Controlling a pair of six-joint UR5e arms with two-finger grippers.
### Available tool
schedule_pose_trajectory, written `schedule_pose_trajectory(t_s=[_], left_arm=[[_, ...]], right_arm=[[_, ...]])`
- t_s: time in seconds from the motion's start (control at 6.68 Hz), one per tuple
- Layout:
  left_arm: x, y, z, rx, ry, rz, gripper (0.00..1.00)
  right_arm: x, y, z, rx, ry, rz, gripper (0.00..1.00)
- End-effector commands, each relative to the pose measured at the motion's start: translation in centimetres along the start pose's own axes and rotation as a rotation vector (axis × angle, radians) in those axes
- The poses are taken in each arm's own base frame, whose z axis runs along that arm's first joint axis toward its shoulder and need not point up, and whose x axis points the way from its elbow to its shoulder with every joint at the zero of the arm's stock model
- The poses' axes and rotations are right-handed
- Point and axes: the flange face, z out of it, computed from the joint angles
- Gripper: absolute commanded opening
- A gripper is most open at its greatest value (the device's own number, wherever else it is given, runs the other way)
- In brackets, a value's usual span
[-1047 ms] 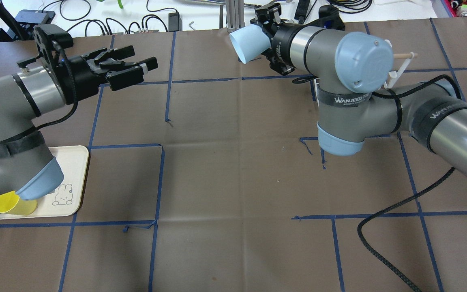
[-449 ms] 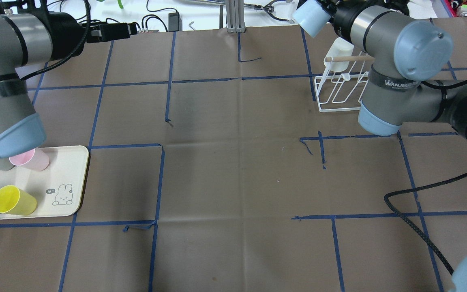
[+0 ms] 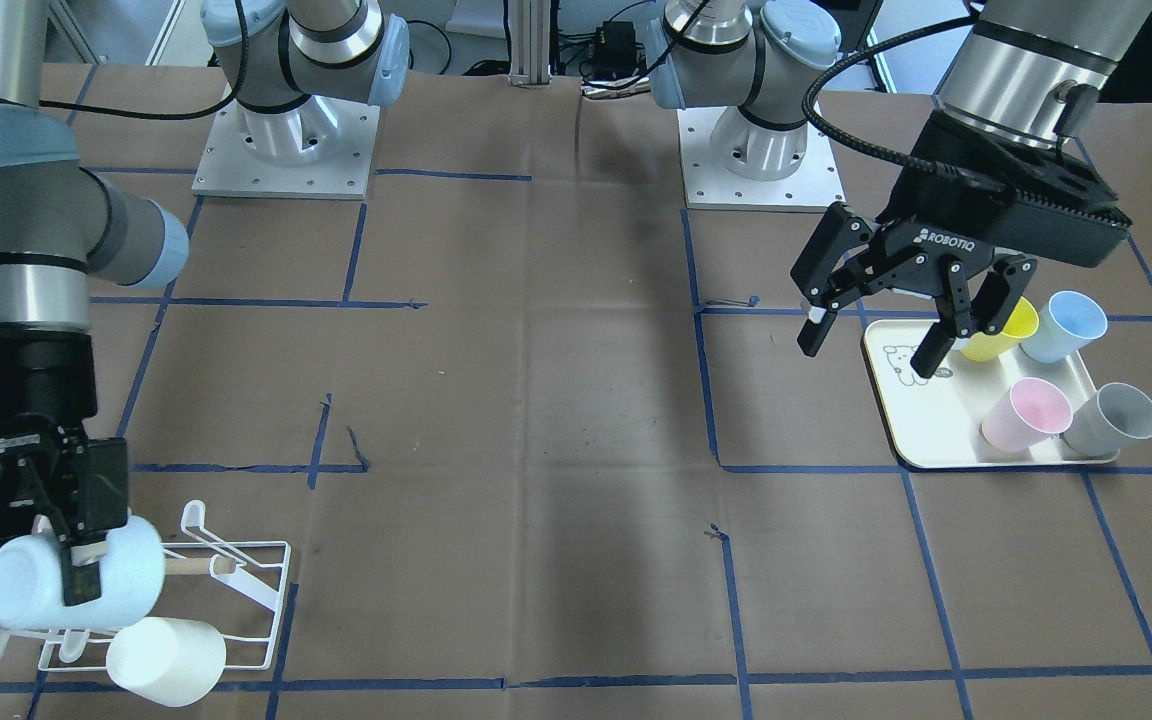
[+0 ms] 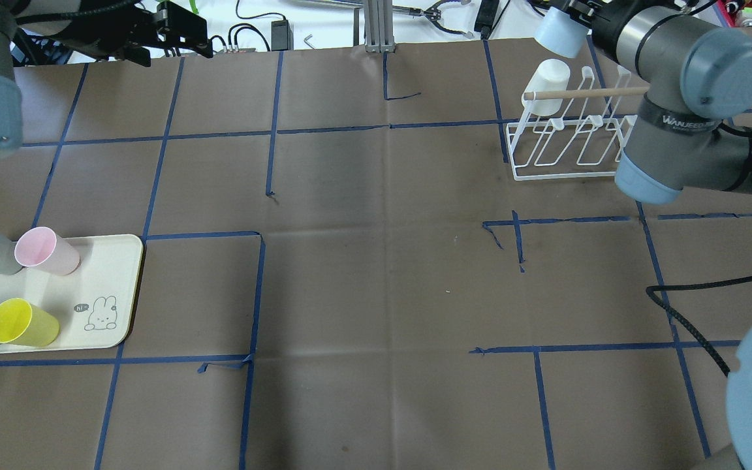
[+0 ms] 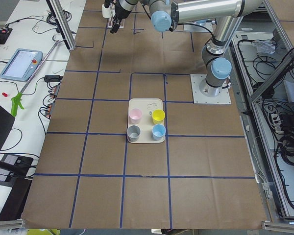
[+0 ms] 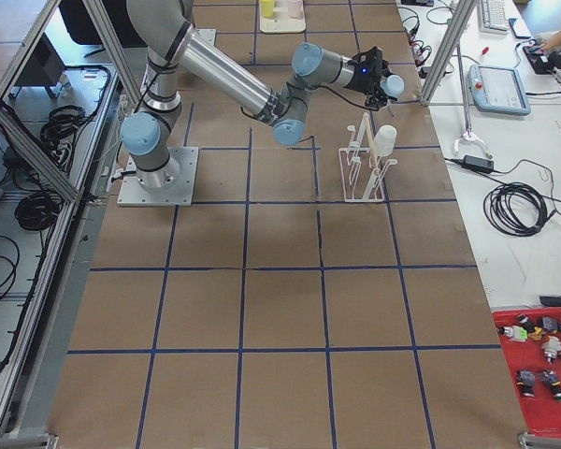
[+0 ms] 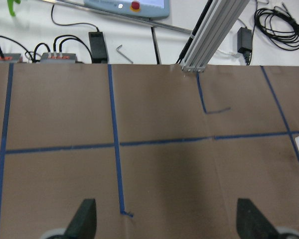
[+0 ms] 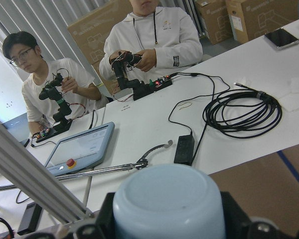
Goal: Transfer IKEA cup to right arm and place on rack
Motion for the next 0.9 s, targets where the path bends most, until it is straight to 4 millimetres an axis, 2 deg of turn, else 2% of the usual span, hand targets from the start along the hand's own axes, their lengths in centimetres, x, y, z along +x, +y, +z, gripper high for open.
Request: schedule_pose_trajectory(t_s=[0.0, 0.15, 0.3, 0.45, 0.6, 0.75], left_arm=[[-0.8, 2.6, 0.4, -0.273, -0.148, -0.071, 1.0], [-1.0, 3.4, 1.1, -0.311, -0.156, -0.076, 1.0], [-0.8, 4.3, 1.8, -0.338, -0.171, -0.073, 1.0], [0.4, 5.3, 2.7, -0.359, -0.21, -0.039, 1.0], [1.9, 5.8, 3.0, -0.354, -0.215, -0.04, 1.0], [2.2, 5.9, 3.1, -0.352, -0.206, -0.04, 1.0]], right_arm=[[6.1, -3.2, 2.7, 0.039, 0.071, -0.186, 0.13], [7.7, -3.9, 4.4, 0.045, 0.069, -0.2, 0.13], [8.6, -3.3, 4.9, 0.029, 0.05, -0.208, 0.13], [9.7, -2.5, 4.8, 0.012, 0.061, -0.226, 0.12], [11.8, -1.8, 4.7, -0.008, 0.087, -0.25, 0.12], [12.8, -0.2, 4.7, -0.041, 0.097, -0.243, 0.12]])
